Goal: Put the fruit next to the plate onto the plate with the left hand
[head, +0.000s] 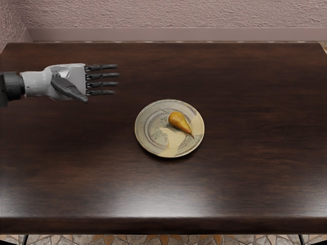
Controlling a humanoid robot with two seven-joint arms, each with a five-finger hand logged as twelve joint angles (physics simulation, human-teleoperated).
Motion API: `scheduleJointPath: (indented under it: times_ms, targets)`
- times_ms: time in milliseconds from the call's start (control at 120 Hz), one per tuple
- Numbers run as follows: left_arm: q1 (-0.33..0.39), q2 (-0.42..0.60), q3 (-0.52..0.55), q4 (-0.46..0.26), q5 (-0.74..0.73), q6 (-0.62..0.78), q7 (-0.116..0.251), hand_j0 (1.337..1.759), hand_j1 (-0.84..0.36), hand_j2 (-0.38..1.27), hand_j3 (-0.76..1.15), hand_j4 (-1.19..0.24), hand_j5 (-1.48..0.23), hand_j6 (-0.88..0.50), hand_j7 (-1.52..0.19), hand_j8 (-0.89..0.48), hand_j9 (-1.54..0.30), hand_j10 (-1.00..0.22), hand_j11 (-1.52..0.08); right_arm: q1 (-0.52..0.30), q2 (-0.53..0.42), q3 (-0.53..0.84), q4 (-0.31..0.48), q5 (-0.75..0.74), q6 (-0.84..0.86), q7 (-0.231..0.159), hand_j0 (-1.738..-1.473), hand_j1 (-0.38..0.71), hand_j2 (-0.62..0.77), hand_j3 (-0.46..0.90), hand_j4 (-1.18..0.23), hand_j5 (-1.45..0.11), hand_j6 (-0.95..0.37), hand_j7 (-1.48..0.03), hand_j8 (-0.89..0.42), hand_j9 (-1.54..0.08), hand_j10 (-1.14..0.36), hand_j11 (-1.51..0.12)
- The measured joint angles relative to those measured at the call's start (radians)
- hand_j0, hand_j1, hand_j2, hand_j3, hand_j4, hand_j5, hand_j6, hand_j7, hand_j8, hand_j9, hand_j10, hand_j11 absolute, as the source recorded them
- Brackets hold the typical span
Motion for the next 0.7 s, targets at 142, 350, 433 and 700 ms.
scheduleJointPath:
  times_ms: [142, 350, 433, 700]
  targets:
    - [0.047, 0.044, -0.009, 0.052, -0.068, 0.000, 0.000, 1.658, 0.35, 0.00, 0.00, 0.00, 0.00, 0.00, 0.00, 0.00, 0.00, 0.00, 0.00, 0.000, 0.000, 0.000, 0.000, 0.000, 0.000, 0.000, -1.658, -0.35, 0.00, 0.00, 0.00, 0.00, 0.00, 0.00, 0.00, 0.00, 0.00, 0.00]
    - [0.070, 0.127, -0.014, 0.107, -0.133, -0.001, 0.000, 1.658, 0.35, 0.00, 0.00, 0.00, 0.00, 0.00, 0.00, 0.00, 0.00, 0.00, 0.00, 0.000, 0.000, 0.000, 0.000, -0.001, 0.000, 0.000, -1.658, -0.35, 0.00, 0.00, 0.00, 0.00, 0.00, 0.00, 0.00, 0.00, 0.00, 0.00]
    - [0.070, 0.147, -0.013, 0.125, -0.139, -0.001, 0.000, 1.658, 0.35, 0.00, 0.00, 0.00, 0.00, 0.00, 0.00, 0.00, 0.00, 0.00, 0.00, 0.000, 0.000, 0.000, 0.000, -0.001, 0.000, 0.000, -1.658, -0.35, 0.00, 0.00, 0.00, 0.00, 0.00, 0.00, 0.00, 0.00, 0.00, 0.00]
    - [0.072, 0.167, -0.009, 0.175, -0.142, -0.001, 0.000, 1.658, 0.35, 0.00, 0.00, 0.00, 0.00, 0.00, 0.00, 0.00, 0.00, 0.00, 0.00, 0.000, 0.000, 0.000, 0.000, -0.001, 0.000, 0.000, -1.658, -0.35, 0.00, 0.00, 0.00, 0.00, 0.00, 0.00, 0.00, 0.00, 0.00, 0.00]
